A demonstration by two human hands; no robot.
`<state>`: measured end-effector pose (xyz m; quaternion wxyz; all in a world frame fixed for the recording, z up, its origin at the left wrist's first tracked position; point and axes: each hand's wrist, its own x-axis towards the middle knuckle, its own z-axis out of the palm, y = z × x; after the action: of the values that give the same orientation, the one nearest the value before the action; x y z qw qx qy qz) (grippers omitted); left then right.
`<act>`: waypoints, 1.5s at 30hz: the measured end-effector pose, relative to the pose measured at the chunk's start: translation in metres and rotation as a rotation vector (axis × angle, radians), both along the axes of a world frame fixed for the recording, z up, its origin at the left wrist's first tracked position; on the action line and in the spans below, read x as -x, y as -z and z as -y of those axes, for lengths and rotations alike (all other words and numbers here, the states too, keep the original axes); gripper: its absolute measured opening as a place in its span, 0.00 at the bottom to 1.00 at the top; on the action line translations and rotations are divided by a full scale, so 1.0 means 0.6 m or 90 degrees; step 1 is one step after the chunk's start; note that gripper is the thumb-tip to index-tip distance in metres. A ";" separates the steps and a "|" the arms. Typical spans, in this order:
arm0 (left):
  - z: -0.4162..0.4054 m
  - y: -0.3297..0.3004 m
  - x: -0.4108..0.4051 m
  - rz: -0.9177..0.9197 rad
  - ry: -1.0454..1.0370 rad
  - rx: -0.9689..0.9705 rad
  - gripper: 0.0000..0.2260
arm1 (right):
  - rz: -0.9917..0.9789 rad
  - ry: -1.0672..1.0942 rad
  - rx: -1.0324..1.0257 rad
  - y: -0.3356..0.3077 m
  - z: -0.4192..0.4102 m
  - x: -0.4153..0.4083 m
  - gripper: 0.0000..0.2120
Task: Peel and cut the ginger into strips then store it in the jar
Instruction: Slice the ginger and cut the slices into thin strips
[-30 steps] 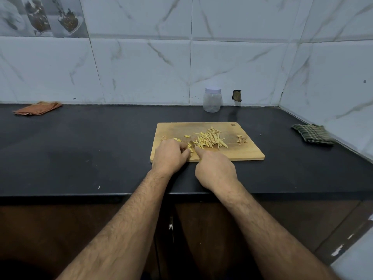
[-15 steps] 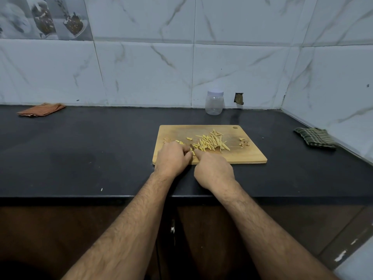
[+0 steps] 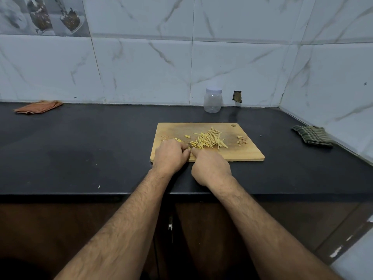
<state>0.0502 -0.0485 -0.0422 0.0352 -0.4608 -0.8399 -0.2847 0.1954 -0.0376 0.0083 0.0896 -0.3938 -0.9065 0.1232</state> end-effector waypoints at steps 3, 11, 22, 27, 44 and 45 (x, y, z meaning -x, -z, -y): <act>0.000 -0.003 -0.002 -0.006 -0.002 0.005 0.11 | 0.029 0.001 -0.019 0.009 0.007 -0.019 0.28; 0.005 -0.005 -0.009 0.000 -0.010 -0.001 0.12 | 0.067 0.006 -0.035 0.011 0.016 -0.039 0.30; 0.005 -0.006 -0.008 -0.004 -0.003 -0.008 0.11 | 0.022 0.033 -0.026 0.005 -0.001 -0.006 0.28; 0.004 -0.003 -0.006 -0.004 -0.003 -0.013 0.12 | -0.019 0.025 -0.020 0.009 -0.004 -0.007 0.30; 0.000 0.002 0.002 0.008 0.002 -0.009 0.12 | -0.036 0.028 0.003 0.008 -0.007 -0.003 0.29; 0.000 0.002 0.002 0.005 0.001 -0.009 0.12 | -0.032 0.028 0.004 0.007 -0.008 -0.003 0.29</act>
<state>0.0491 -0.0483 -0.0433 0.0348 -0.4603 -0.8374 -0.2927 0.1971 -0.0330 0.0039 0.1138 -0.4104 -0.8948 0.1341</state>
